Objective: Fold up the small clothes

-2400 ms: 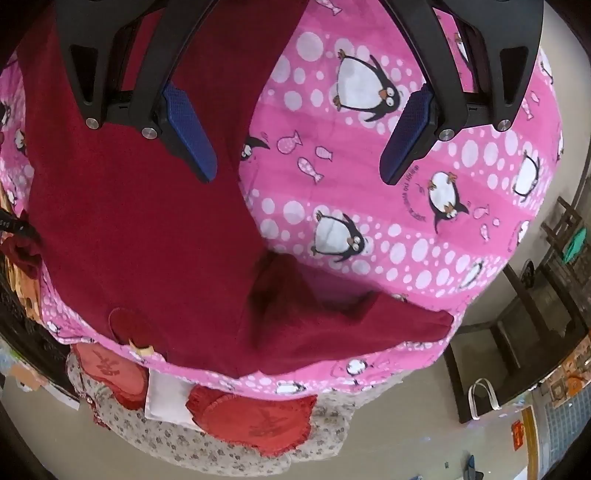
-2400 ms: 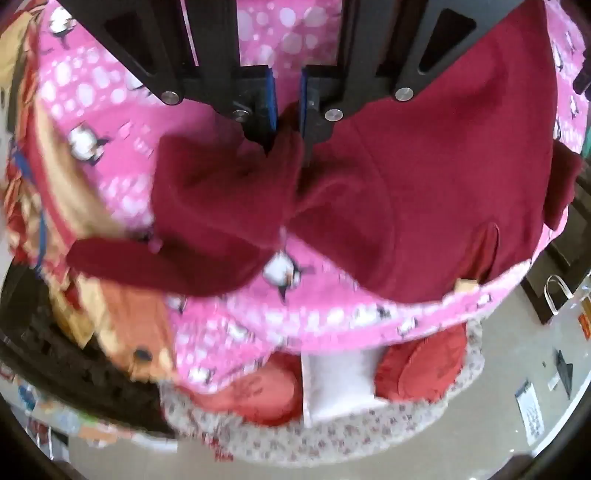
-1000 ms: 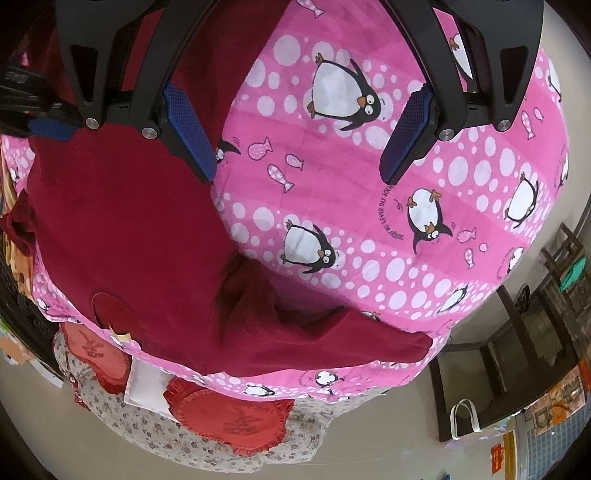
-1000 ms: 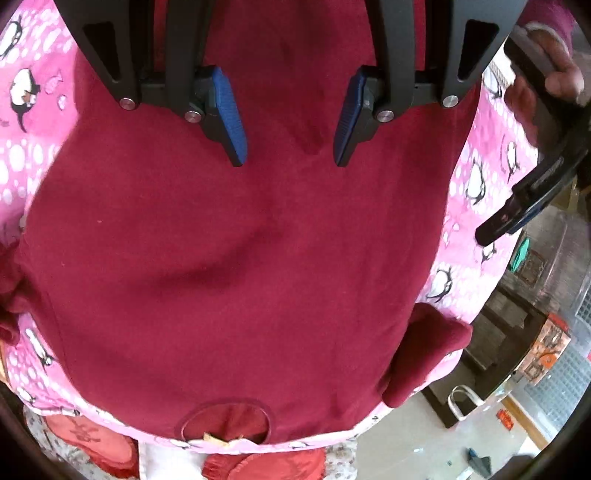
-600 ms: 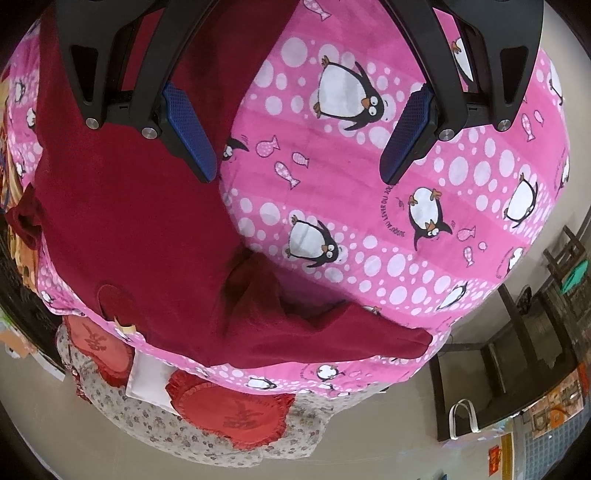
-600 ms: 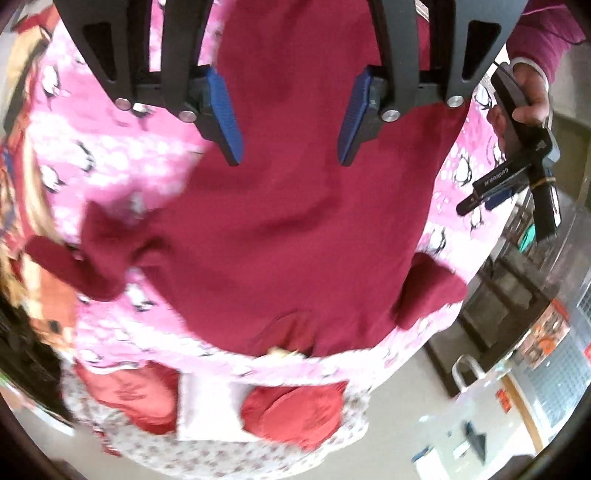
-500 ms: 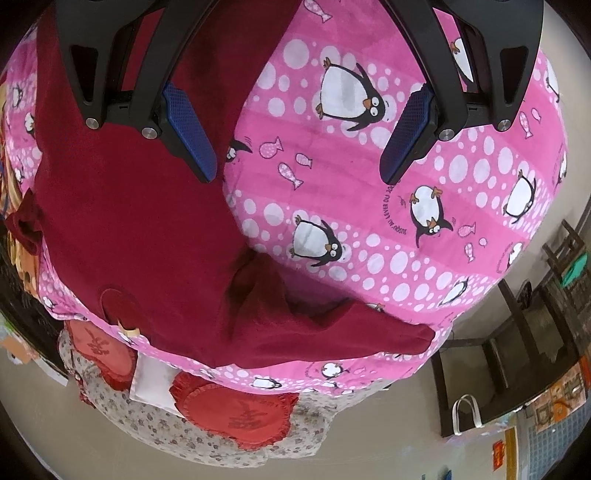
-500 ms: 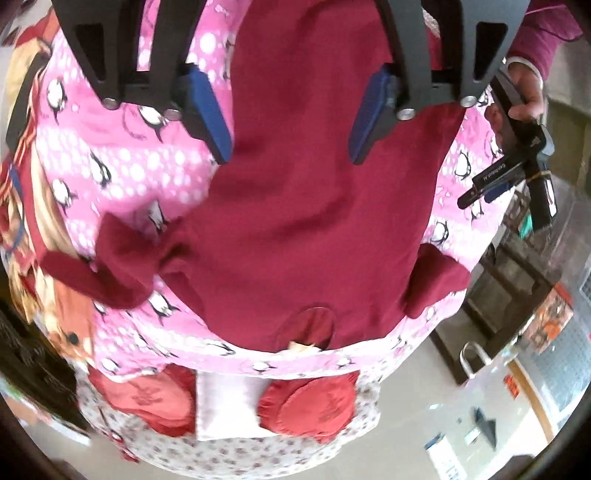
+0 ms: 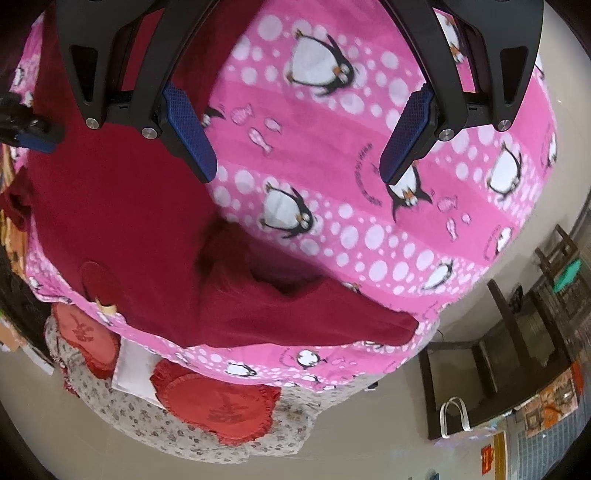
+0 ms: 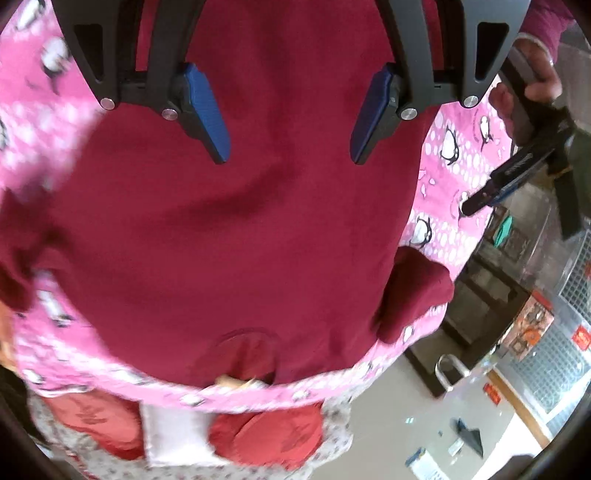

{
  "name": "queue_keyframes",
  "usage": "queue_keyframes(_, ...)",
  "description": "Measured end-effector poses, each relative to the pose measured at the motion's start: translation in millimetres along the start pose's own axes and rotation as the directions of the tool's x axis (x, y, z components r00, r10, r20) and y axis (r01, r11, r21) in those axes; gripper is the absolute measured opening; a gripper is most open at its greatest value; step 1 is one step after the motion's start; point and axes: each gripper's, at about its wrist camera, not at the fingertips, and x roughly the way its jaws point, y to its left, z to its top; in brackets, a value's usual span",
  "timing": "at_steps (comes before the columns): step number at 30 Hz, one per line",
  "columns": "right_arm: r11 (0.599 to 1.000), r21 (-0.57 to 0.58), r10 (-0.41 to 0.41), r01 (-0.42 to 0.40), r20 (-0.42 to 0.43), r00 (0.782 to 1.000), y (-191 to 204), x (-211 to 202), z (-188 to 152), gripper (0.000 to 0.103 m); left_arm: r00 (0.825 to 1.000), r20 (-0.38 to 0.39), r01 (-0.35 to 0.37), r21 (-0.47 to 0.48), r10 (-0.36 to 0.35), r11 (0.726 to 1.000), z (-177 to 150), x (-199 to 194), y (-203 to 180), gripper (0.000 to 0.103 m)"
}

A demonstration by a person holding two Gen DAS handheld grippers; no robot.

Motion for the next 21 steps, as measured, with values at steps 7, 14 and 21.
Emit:
queue_keyframes(7,0.996,-0.085,-0.045,0.041,-0.052,0.998,26,57,15,0.065,1.000,-0.018,-0.014,-0.046,0.013,0.999,16,22,19,0.090)
queue_keyframes(14,0.995,-0.089,-0.049,0.049,0.005,0.999,33,59,27,0.065,1.000,-0.020,-0.016,-0.059,0.015,0.998,26,34,33,0.090)
queue_keyframes(21,0.995,-0.095,-0.025,0.025,0.001,1.000,40,63,33,0.065,0.999,-0.008,0.046,-0.120,-0.047,0.992,46,42,64,0.090)
